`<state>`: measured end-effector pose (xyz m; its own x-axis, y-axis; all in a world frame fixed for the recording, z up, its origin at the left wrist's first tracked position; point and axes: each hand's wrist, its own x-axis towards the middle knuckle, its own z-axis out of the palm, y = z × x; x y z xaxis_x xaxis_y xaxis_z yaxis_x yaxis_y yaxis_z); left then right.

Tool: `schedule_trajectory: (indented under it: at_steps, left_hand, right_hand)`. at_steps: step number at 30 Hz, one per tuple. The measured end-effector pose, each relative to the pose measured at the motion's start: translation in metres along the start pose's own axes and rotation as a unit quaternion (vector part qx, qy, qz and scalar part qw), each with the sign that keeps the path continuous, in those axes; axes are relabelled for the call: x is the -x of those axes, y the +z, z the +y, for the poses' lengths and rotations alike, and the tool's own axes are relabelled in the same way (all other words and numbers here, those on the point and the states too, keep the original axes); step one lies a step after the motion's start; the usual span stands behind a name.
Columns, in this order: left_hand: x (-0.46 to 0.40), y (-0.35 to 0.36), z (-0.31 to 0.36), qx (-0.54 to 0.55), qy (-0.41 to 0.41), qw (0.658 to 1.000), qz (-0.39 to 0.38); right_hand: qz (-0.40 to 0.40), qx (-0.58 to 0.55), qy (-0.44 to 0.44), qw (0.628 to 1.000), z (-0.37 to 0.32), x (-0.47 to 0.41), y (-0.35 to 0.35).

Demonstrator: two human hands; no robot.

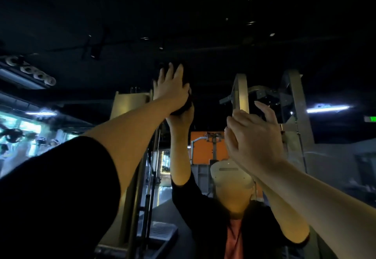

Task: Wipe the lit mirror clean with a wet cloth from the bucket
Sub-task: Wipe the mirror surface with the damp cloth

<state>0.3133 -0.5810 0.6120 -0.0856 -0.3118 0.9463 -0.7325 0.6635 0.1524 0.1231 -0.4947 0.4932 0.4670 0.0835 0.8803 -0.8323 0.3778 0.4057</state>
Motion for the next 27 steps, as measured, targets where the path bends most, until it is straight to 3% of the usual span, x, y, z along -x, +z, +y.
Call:
schedule_trajectory:
  at_steps: [3, 5, 10, 11, 14, 16, 18, 21, 22, 24, 27]
  left_hand:
    - [0.015, 0.011, 0.026, -0.051, 0.171, 0.984, -0.014]
    - [0.012, 0.011, 0.018, -0.077, 0.217, 0.973, -0.033]
    - [0.008, 0.003, 0.009, -0.017, 0.037, 0.999, -0.011]
    - [0.021, 0.009, 0.022, -0.029, 0.059, 0.998, -0.009]
    - [0.073, 0.033, 0.059, -0.064, 0.229, 0.97, -0.045]
    - [0.089, 0.038, 0.056, -0.1, 0.284, 0.952, -0.06]
    - [0.084, 0.034, 0.043, -0.092, 0.243, 0.964, -0.061]
    - [0.084, 0.029, 0.042, -0.012, 0.074, 0.997, -0.029]
    - [0.094, 0.033, 0.056, -0.013, 0.063, 0.998, -0.023]
    - [0.127, 0.053, 0.087, -0.048, 0.146, 0.988, -0.034]
    - [0.181, 0.079, 0.101, -0.064, 0.317, 0.944, -0.072]
  right_hand:
    - [0.004, -0.005, 0.0, 1.0, 0.001, 0.001, 0.0]
    - [-0.012, -0.006, -0.008, 1.0, 0.004, 0.002, -0.002]
    - [-0.098, -0.01, -0.029, 0.995, 0.012, -0.001, -0.018]
    - [-0.117, -0.012, -0.039, 0.992, 0.016, -0.002, -0.023]
    - [-0.171, -0.032, -0.075, 0.982, 0.034, 0.007, -0.041]
    - [-0.213, -0.019, -0.097, 0.972, 0.054, 0.023, -0.054]
    - [-0.241, 0.013, -0.093, 0.966, 0.078, 0.046, -0.064]
    - [-0.249, 0.009, -0.037, 0.968, 0.094, 0.079, -0.07]
    - [-0.244, 0.005, -0.019, 0.97, 0.091, 0.085, -0.071]
    - [-0.232, 0.007, 0.014, 0.973, 0.079, 0.088, -0.073]
    - [-0.217, 0.012, 0.02, 0.976, 0.073, 0.091, -0.084]
